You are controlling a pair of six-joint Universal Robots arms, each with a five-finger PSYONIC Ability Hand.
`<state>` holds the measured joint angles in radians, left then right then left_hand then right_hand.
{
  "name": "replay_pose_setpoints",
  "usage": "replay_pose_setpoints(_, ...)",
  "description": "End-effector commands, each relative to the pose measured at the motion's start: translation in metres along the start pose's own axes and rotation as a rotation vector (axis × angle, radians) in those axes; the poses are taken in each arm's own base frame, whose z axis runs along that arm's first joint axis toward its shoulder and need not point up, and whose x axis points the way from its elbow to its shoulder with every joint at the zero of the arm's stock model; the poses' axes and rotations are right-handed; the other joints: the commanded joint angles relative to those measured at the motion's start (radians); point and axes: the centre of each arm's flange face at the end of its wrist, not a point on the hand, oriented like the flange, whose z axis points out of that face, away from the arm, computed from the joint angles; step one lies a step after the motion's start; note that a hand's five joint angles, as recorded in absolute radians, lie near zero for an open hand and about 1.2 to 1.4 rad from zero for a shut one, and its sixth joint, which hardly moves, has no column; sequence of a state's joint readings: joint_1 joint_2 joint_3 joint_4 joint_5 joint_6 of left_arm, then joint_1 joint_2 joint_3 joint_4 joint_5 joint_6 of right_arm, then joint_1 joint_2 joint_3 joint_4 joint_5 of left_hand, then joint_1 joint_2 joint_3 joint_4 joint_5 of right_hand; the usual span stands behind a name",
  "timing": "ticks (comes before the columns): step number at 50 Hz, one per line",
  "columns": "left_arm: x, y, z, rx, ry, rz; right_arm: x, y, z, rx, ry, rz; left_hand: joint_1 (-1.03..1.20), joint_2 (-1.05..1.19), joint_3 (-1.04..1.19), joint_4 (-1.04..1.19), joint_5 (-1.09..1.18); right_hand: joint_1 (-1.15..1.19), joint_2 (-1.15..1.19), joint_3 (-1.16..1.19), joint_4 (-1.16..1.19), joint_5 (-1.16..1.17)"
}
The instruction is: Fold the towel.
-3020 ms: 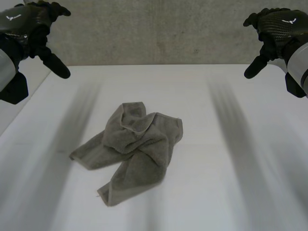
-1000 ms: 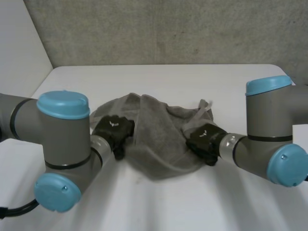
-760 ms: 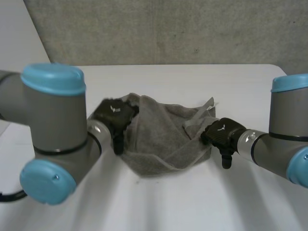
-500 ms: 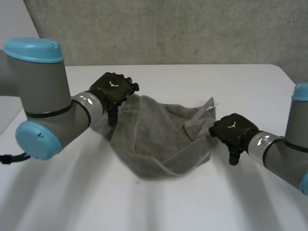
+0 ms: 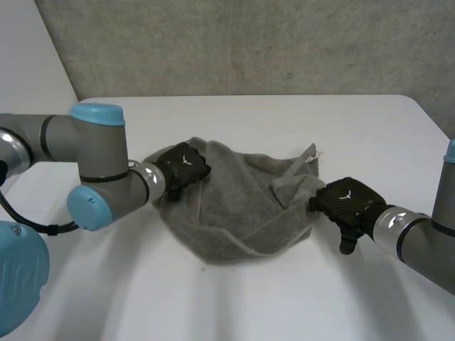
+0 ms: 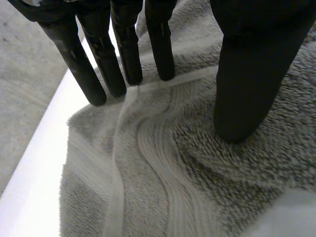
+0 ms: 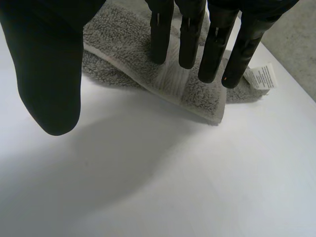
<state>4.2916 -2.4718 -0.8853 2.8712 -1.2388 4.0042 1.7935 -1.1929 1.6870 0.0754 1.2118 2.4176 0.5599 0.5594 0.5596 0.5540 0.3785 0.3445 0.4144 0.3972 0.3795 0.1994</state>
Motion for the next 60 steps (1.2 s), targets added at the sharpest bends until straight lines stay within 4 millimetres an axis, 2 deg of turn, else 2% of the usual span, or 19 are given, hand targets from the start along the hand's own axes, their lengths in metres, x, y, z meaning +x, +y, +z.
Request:
replay_pose_setpoints(1, 0.000, 0.005, -0.002, -0.024, 0.010, -0.010, 0.004, -0.005, 0.006, 0.032, 0.020, -0.014, 0.588, 0.588, 0.588, 0.594, 0.595, -0.024, -0.094, -0.077, -0.059, -0.054)
replay_pose_setpoints(3, -0.004, 0.005, -0.005, -0.036, 0.001, -0.013, 0.009, -0.010, 0.009, 0.050, 0.040, -0.016, 0.836, 0.836, 0.836, 0.841, 0.842, -0.101, -0.171, -0.153, -0.136, -0.130)
replay_pose_setpoints(16, -0.028, -0.019, -0.042, -0.087, -0.124, -0.015, 0.035, -0.038, 0.018, 0.147, 0.093, 0.097, 0.836, 0.837, 0.837, 0.842, 0.843, -0.130, -0.200, -0.183, -0.165, -0.160)
replay_pose_setpoints(22, -0.030, -0.027, -0.059, -0.076, -0.137, -0.074, 0.017, -0.031, 0.031, 0.119, 0.001, 0.128, 0.836, 0.837, 0.837, 0.842, 0.843, -0.083, -0.153, -0.136, -0.118, -0.113)
replay_pose_setpoints(29, -0.017, -0.004, -0.066, -0.157, -0.094, -0.127, 0.005, -0.014, 0.045, 0.080, -0.041, 0.111, 0.836, 0.837, 0.837, 0.842, 0.843, 0.049, -0.021, -0.004, 0.014, 0.019)
replay_pose_setpoints(34, -0.012, 0.004, -0.074, -0.185, -0.080, -0.154, 0.001, -0.005, 0.052, 0.059, -0.050, 0.064, 0.836, 0.837, 0.837, 0.842, 0.843, 0.457, 0.387, 0.404, 0.422, 0.427)
replay_pose_setpoints(36, -0.011, 0.005, -0.076, -0.186, -0.082, -0.167, 0.006, -0.008, 0.056, 0.088, -0.022, 0.041, 0.836, 0.837, 0.837, 0.842, 0.843, 1.049, 0.979, 0.996, 1.014, 1.019)
replay_pose_setpoints(40, -0.022, -0.007, -0.083, -0.141, -0.137, -0.220, 0.016, -0.018, 0.055, 0.123, 0.019, 0.025, 0.836, 0.837, 0.837, 0.842, 0.843, 1.052, 0.982, 0.999, 1.017, 1.022)
replay_pose_setpoints(42, -0.032, -0.018, -0.089, -0.103, -0.173, -0.249, 0.032, -0.044, 0.043, 0.188, 0.080, -0.008, 0.836, 0.837, 0.837, 0.842, 0.843, 1.052, 0.982, 0.999, 1.017, 1.022)
replay_pose_setpoints(43, -0.032, -0.018, -0.089, -0.103, -0.174, -0.249, 0.032, -0.044, 0.043, 0.188, 0.080, -0.008, 0.836, 0.837, 0.837, 0.842, 0.843, 1.052, 0.982, 0.999, 1.017, 1.022)
replay_pose_setpoints(45, -0.055, -0.045, -0.107, -0.018, -0.259, -0.286, 0.054, -0.082, 0.017, 0.280, 0.164, -0.040, 0.836, 0.837, 0.837, 0.842, 0.843, 1.052, 0.982, 0.999, 1.017, 1.022)
replay_pose_setpoints(46, -0.055, -0.045, -0.107, -0.017, -0.260, -0.286, 0.054, -0.082, 0.017, 0.281, 0.164, -0.040, 0.836, 0.837, 0.837, 0.842, 0.843, 1.052, 0.982, 0.999, 1.017, 1.022)
replay_pose_setpoints(47, -0.066, -0.059, -0.117, 0.023, -0.310, -0.307, 0.066, -0.104, 0.000, 0.340, 0.218, -0.061, 0.836, 0.837, 0.837, 0.842, 0.843, 1.052, 0.982, 0.999, 1.017, 1.022)
replay_pose_setpoints(48, -0.066, -0.059, -0.117, 0.023, -0.310, -0.308, 0.066, -0.104, -0.001, 0.340, 0.218, -0.061, 0.836, 0.837, 0.837, 0.842, 0.843, 1.052, 0.982, 0.999, 1.017, 1.022)
replay_pose_setpoints(50, -0.090, -0.087, -0.146, 0.118, -0.423, -0.360, 0.082, -0.139, -0.036, 0.417, 0.301, -0.072, 0.836, 0.837, 0.837, 0.842, 0.843, 1.052, 0.982, 0.999, 1.017, 1.022)
replay_pose_setpoints(51, -0.090, -0.087, -0.147, 0.118, -0.424, -0.360, 0.082, -0.139, -0.036, 0.418, 0.301, -0.072, 0.836, 0.837, 0.837, 0.842, 0.843, 1.052, 0.982, 0.999, 1.017, 1.022)
replay_pose_setpoints(53, -0.107, -0.112, -0.179, 0.220, -0.513, -0.420, 0.095, -0.162, -0.071, 0.449, 0.352, -0.082, 0.836, 0.837, 0.837, 0.842, 0.843, 1.052, 0.982, 0.999, 1.017, 1.022)
replay_pose_setpoints(57, -0.114, -0.131, -0.207, 0.342, -0.569, -0.505, 0.102, -0.170, -0.098, 0.411, 0.359, -0.075, 0.836, 0.837, 0.837, 0.842, 0.843, 1.052, 0.982, 0.999, 1.017, 1.022)
replay_pose_setpoints(60, -0.109, -0.125, -0.206, 0.338, -0.561, -0.556, 0.098, -0.162, -0.099, 0.341, 0.313, -0.054, 0.836, 0.837, 0.837, 0.842, 0.843, 1.052, 0.982, 0.999, 1.017, 1.022)
